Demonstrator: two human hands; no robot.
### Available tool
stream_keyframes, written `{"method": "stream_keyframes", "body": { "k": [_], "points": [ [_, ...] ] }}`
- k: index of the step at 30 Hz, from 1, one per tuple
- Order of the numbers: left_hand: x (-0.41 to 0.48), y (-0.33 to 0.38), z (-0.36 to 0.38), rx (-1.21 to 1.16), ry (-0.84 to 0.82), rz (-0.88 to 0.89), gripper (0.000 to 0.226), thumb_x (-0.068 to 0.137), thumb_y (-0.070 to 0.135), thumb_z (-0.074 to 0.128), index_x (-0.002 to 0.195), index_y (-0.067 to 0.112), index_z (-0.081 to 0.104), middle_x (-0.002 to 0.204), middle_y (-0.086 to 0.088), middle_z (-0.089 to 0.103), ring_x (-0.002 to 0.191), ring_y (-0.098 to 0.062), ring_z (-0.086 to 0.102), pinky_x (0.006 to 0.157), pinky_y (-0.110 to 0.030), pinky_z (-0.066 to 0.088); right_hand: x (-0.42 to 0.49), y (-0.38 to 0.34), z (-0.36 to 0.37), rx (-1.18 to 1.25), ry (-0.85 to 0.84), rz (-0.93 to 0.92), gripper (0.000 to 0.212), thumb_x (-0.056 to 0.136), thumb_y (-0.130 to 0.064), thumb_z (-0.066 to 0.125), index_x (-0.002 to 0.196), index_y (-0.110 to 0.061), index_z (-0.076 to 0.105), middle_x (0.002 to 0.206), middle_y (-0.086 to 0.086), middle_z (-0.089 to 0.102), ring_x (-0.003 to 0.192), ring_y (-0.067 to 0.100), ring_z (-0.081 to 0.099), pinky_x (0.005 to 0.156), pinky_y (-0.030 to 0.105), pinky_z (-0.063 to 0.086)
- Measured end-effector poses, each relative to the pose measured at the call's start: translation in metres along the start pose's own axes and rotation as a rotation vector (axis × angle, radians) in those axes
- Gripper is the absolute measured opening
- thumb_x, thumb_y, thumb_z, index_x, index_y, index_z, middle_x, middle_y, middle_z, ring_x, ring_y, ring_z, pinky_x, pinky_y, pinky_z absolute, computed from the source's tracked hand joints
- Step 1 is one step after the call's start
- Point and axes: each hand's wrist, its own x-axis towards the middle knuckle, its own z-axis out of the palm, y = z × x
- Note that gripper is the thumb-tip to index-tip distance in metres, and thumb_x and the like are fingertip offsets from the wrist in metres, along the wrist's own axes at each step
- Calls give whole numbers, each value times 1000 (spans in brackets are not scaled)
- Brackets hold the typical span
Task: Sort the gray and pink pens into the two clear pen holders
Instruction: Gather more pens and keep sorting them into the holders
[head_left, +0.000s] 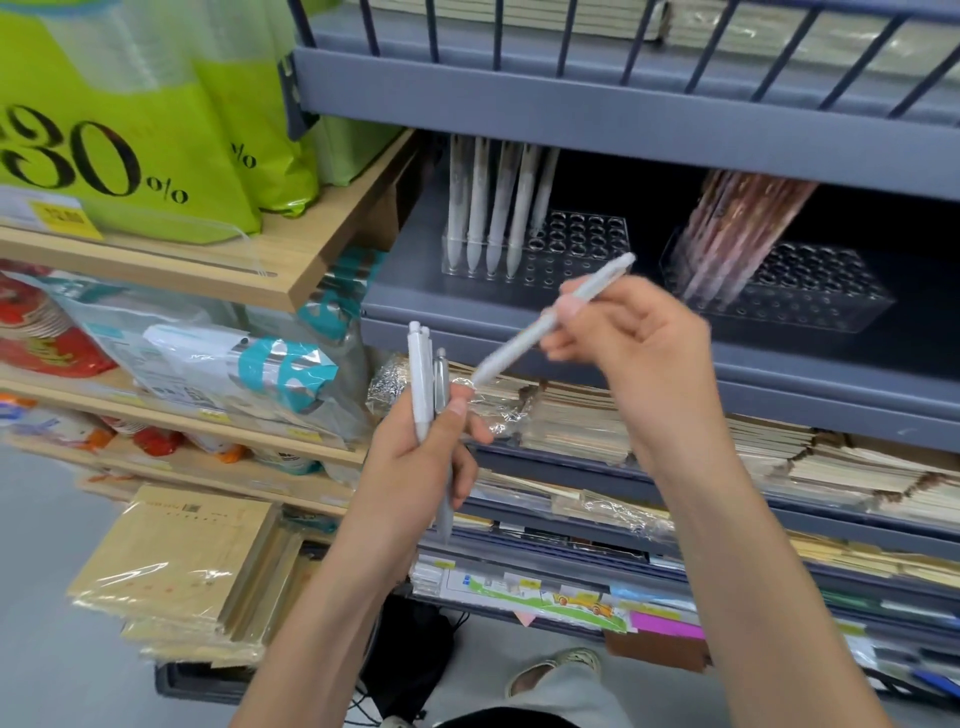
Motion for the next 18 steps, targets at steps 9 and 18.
{"method": "stream_keyframes", "body": {
  "k": [9,18],
  "points": [
    [3,0,0,-113,6,-6,13,102,28,51,101,15,48,72,-3,55,41,-13,35,37,-23,31,72,-5,-18,-21,354,-230,10,91,-6,66,88,-15,63,73,-8,73,76,20,72,79,36,60],
    [8,-1,-1,-112,-15,-26,20,100,26,49,97,6,49,75,-8,63,40,-17,38,38,-24,33,126,0,-1,-412,295,-121,12,90,-30,64,88,-22,72,94,3,74,93,24,70,89,45,54]
  ]
}}
